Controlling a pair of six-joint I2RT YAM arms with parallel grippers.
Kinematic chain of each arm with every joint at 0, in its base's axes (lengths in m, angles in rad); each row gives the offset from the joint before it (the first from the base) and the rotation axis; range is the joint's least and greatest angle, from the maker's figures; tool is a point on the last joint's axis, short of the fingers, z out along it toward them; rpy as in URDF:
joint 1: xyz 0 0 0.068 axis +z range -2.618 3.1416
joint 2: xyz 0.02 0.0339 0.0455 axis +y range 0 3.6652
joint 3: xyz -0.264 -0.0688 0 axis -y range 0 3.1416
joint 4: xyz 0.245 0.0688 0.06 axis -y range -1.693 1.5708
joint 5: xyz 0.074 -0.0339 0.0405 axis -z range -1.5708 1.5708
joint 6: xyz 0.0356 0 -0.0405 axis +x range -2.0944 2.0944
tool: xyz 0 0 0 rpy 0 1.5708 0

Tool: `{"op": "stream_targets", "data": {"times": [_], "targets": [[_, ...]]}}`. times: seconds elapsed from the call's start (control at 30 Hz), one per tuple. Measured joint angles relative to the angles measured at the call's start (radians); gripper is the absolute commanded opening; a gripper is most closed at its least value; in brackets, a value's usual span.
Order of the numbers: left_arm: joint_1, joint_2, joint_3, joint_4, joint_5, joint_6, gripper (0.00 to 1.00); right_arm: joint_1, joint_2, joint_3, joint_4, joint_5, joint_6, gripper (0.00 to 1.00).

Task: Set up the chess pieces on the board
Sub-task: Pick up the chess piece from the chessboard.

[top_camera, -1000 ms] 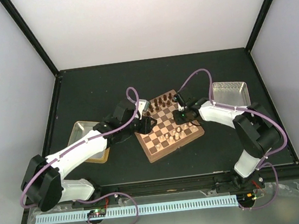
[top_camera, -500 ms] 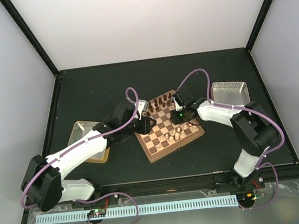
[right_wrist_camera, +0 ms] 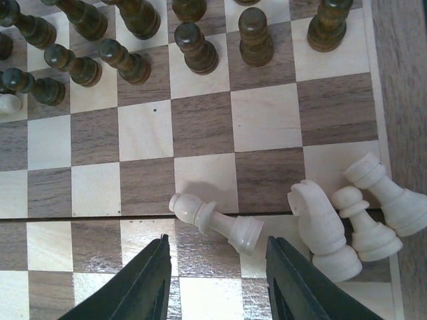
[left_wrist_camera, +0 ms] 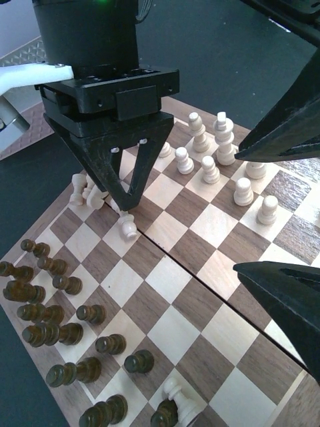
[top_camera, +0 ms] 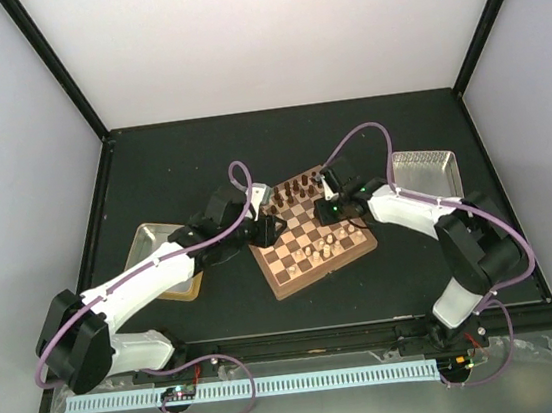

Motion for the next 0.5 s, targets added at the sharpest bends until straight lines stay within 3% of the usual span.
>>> {"op": "stream_targets", "data": {"times": [0.5], "targets": [[0.009, 0.000, 0.000, 0.000, 0.000, -0.001, 0.42, 0.016, 0.091, 0.040, 0.014, 0.023, -0.079, 0.46]]}}
